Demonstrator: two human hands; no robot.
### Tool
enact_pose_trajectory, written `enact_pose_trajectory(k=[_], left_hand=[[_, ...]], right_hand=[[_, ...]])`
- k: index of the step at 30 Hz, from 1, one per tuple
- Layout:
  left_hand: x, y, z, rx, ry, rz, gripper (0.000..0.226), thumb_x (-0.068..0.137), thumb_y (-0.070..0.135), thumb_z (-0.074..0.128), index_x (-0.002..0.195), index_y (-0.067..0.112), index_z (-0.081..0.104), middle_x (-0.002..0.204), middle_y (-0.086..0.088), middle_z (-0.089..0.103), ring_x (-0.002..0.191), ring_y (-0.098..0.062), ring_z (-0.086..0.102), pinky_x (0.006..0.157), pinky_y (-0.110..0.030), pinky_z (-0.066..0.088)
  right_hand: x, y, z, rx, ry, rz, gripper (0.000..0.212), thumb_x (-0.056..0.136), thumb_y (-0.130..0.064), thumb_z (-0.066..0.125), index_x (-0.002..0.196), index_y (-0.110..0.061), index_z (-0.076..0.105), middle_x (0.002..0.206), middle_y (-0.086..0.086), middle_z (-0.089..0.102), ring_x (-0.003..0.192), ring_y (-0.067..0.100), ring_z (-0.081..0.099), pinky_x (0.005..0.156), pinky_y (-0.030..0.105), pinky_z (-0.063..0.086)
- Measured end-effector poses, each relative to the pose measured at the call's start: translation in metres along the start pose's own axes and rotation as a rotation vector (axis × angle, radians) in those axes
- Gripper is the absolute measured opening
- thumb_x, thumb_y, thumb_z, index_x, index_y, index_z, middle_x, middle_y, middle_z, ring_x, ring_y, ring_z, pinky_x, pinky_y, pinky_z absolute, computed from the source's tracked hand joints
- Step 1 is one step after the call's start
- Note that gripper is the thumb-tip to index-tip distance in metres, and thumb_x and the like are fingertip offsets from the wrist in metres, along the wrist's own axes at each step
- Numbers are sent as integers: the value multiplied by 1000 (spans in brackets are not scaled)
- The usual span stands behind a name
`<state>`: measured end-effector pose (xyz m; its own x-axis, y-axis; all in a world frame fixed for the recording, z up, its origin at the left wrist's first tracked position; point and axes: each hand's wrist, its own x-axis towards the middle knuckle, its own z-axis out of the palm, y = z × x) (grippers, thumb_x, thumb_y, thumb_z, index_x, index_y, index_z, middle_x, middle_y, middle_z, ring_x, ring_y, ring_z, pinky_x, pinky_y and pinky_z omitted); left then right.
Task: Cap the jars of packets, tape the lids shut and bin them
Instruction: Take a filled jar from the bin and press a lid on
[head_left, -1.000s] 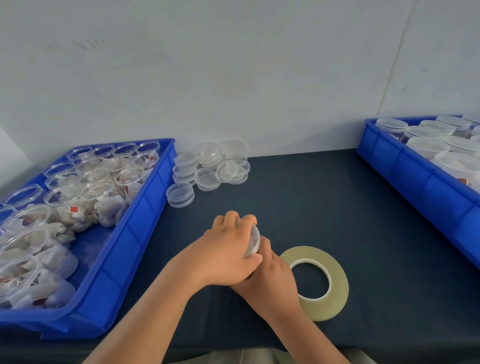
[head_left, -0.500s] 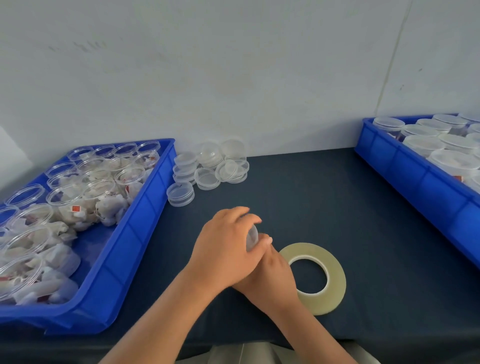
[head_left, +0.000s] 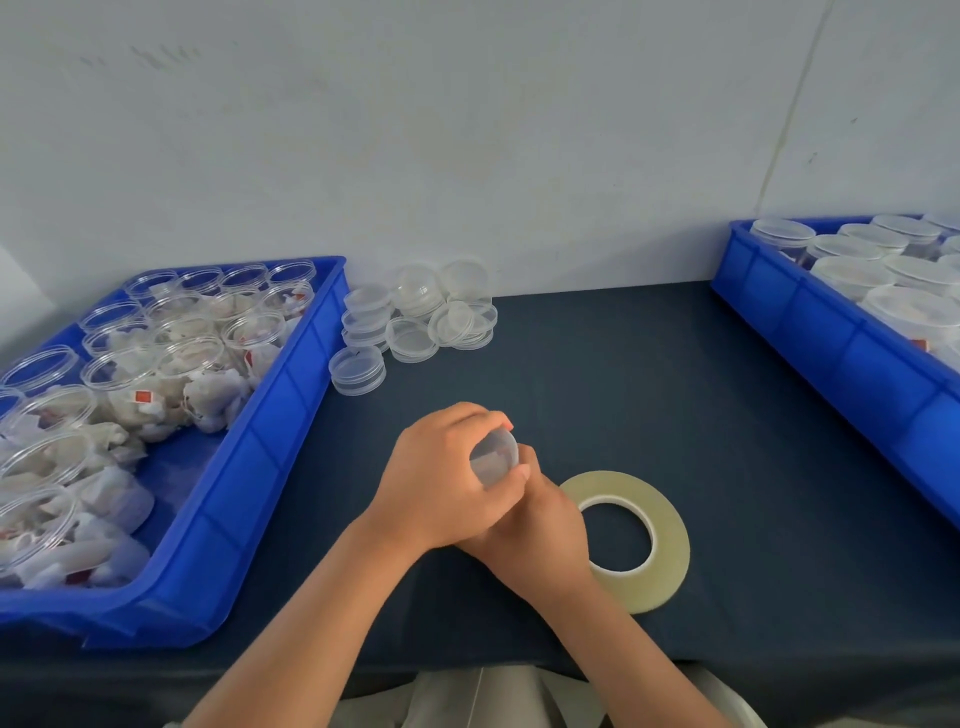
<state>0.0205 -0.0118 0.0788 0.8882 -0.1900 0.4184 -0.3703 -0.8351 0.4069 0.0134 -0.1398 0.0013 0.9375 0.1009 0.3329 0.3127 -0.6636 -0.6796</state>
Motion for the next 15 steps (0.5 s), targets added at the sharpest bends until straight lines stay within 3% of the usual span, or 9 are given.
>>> enact_pose_trajectory(k=[3,7,10,11,13,15], left_hand=[[2,-5,-1,-25,-16,49,49,81,49,75,120,19,77,118,12,74,107,-6,67,93,-23,54],[-6,-15,-1,-154,-54,41,61,81,59,76,133,30,68,138,21,63,129,2,56,106,-20,48],[-27,-22,5,-299,17,-20,72,78,58,84,141,35,57,148,23,52,140,-5,50,108,-14,42],[-34,-23,8,-341,60,-63,75,76,58,85,141,37,55,145,23,53,139,-6,52,107,-15,44],[-43,-25,12,-425,99,-146,80,73,59,88,142,40,51,140,23,57,136,-6,54,104,-15,47],[-47,-27,10,-426,76,-173,88,71,60,87,146,45,45,142,27,55,136,0,52,102,-9,45]], right_hand=[[-1,-1,-1,6,13,0,73,70,-70,72,122,-22,55,85,-21,58,69,9,64,54,30,54],[-1,-1,-3,40,-7,5,74,70,-65,75,131,-27,55,94,-32,52,81,3,63,60,19,47],[0,1,-8,191,-100,-16,86,75,-55,83,147,-25,47,118,-34,55,106,0,65,82,28,57],[1,2,-12,254,-181,-7,99,74,-53,87,156,-25,39,135,-32,53,122,0,61,96,30,56],[3,6,-23,270,-337,10,130,70,-59,91,168,-22,14,167,-19,31,154,4,32,123,28,34],[3,10,-40,169,-412,25,139,70,-71,85,170,-26,1,175,-17,6,161,2,3,126,24,14]])
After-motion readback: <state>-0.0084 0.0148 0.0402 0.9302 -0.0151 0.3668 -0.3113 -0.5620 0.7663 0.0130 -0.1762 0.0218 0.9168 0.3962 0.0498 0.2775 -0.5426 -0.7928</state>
